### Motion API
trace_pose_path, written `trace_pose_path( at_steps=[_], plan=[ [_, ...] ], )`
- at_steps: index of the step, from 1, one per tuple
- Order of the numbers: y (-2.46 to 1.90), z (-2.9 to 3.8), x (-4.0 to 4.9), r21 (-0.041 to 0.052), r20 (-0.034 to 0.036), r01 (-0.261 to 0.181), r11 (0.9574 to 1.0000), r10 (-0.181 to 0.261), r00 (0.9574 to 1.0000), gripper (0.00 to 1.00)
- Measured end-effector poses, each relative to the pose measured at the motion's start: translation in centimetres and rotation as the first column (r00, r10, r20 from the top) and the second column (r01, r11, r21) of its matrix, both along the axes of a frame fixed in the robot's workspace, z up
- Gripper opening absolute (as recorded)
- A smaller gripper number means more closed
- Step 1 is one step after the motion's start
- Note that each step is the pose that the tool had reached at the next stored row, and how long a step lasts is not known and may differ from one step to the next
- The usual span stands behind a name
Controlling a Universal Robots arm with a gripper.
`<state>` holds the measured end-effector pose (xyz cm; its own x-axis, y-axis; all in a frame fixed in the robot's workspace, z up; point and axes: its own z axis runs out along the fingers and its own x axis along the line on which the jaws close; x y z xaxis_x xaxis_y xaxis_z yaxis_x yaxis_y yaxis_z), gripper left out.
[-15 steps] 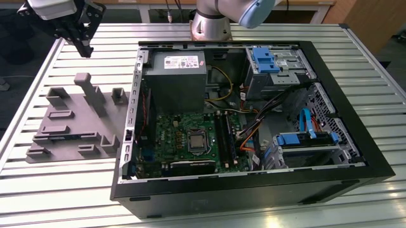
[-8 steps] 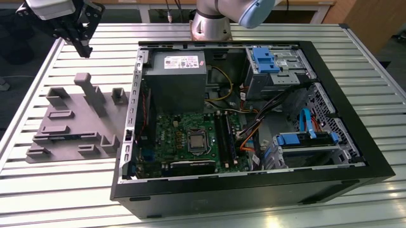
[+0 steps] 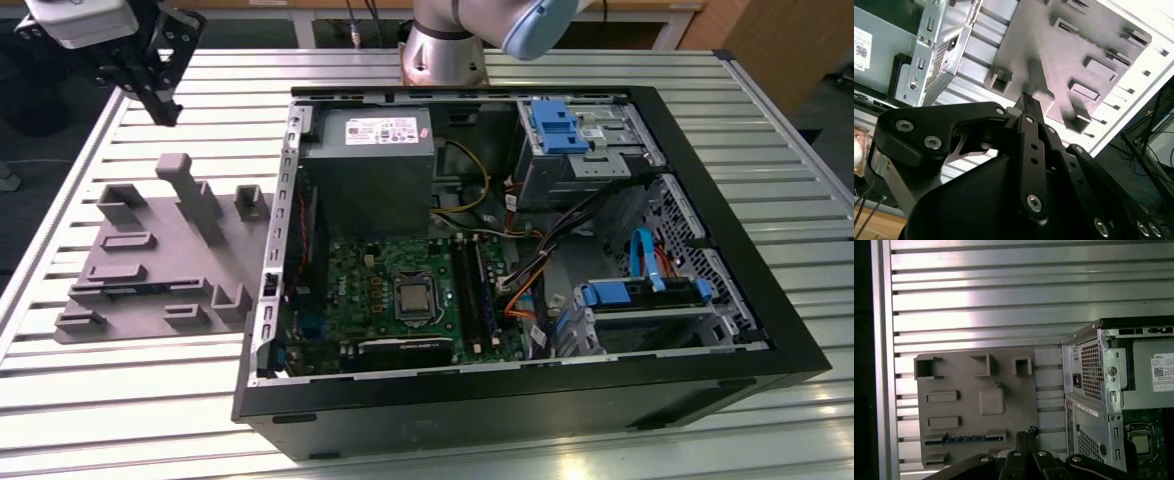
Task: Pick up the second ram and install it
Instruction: 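Reach for the second ram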
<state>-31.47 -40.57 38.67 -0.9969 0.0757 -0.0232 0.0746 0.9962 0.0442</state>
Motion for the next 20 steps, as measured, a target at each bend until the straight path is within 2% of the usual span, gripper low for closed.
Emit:
trace_pose_path(
  at_steps=[6,8,9,12,13,16,20],
  plan=[
    [-0.02,-0.05,-2.25,0.0000,0.0001,-0.001,1.0000,0.001,1.0000,0.11],
    [-0.02,-0.06,-2.56,-0.0033,-0.0008,-0.001,1.0000,0.001,1.0000,0.11],
    [-0.02,-0.05,-2.60,-0.0073,-0.0031,-0.001,1.0000,0.001,1.0000,0.11],
    [-0.02,-0.04,-2.64,-0.0378,-0.0132,-0.002,0.9993,0.002,0.9999,0.11],
    [-0.02,-0.06,-2.68,-0.0430,-0.0152,-0.003,0.9991,0.003,0.9999,0.11],
    [-0.10,-0.07,-2.98,-0.0420,-0.0158,-0.008,0.9991,0.007,0.9998,0.11],
    [-0.27,-0.15,-4.04,-0.0369,-0.0158,-0.010,0.9993,0.009,0.9998,0.11]
  ],
)
